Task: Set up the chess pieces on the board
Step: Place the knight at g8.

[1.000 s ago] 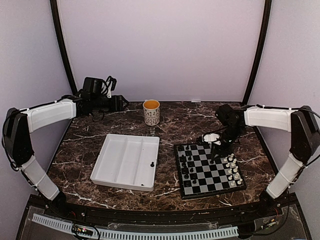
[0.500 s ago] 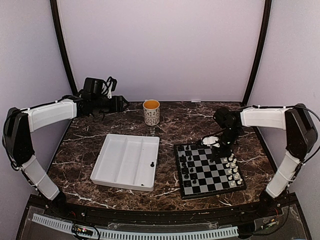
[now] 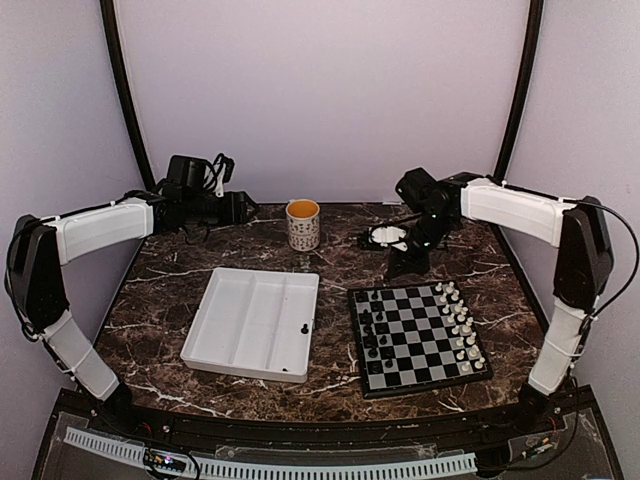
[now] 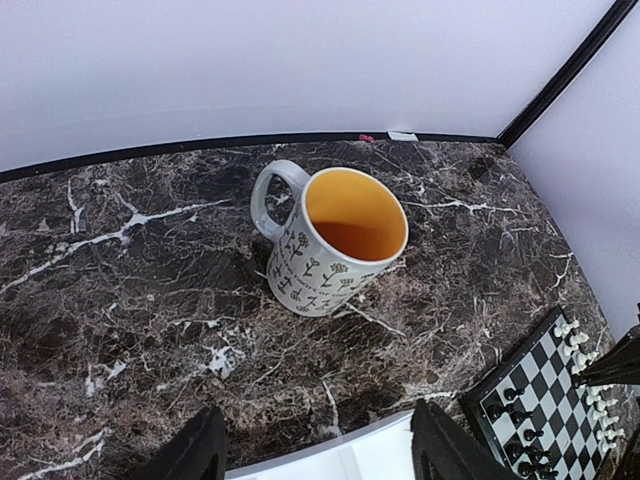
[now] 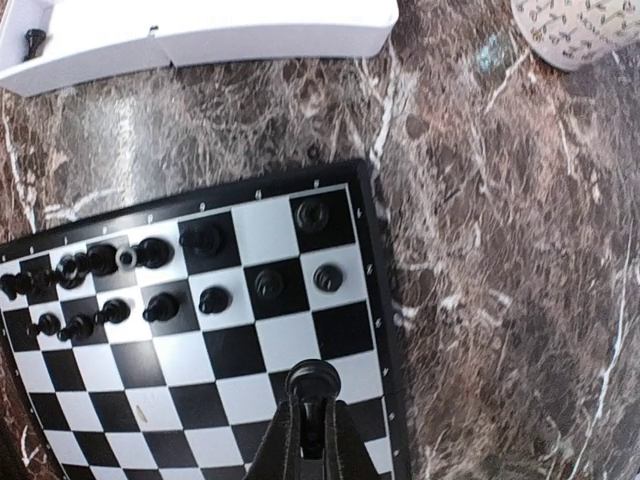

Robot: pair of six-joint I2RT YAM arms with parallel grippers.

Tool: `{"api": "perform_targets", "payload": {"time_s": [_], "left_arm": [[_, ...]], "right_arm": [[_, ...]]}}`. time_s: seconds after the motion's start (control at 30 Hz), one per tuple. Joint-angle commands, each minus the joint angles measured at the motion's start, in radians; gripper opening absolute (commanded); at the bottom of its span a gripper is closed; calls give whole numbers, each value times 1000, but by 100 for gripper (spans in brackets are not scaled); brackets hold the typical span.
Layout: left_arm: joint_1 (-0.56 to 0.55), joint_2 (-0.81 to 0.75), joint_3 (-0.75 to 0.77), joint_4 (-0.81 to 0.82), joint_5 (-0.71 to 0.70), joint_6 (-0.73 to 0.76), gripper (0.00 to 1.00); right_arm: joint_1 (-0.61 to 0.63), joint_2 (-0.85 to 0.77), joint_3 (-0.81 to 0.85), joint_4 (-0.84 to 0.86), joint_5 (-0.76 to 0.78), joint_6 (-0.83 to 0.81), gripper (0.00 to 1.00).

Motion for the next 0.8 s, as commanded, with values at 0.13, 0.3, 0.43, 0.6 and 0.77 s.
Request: {"api": "perform_targets", "payload": {"time_s": [0.13,0.3,0.43,0.6,0.77], "left_arm": [[7,-7,33,-17,26,-9,65],[7,-10,34,-19,31,-9,65],[7,-16,34,-20,31,-9,65],[8,-16,35,-22,34,-9,65],[7,-13,34,-22,36,-11,65]], "right_arm": [[98,170,171,-66,9,78,7],[127,217,202,-90,11,84,8],[140,234,205,-88,20,86,8],[152,253,210,-85,26,88,8],[156,278,214,-76,46,96,8]]}}
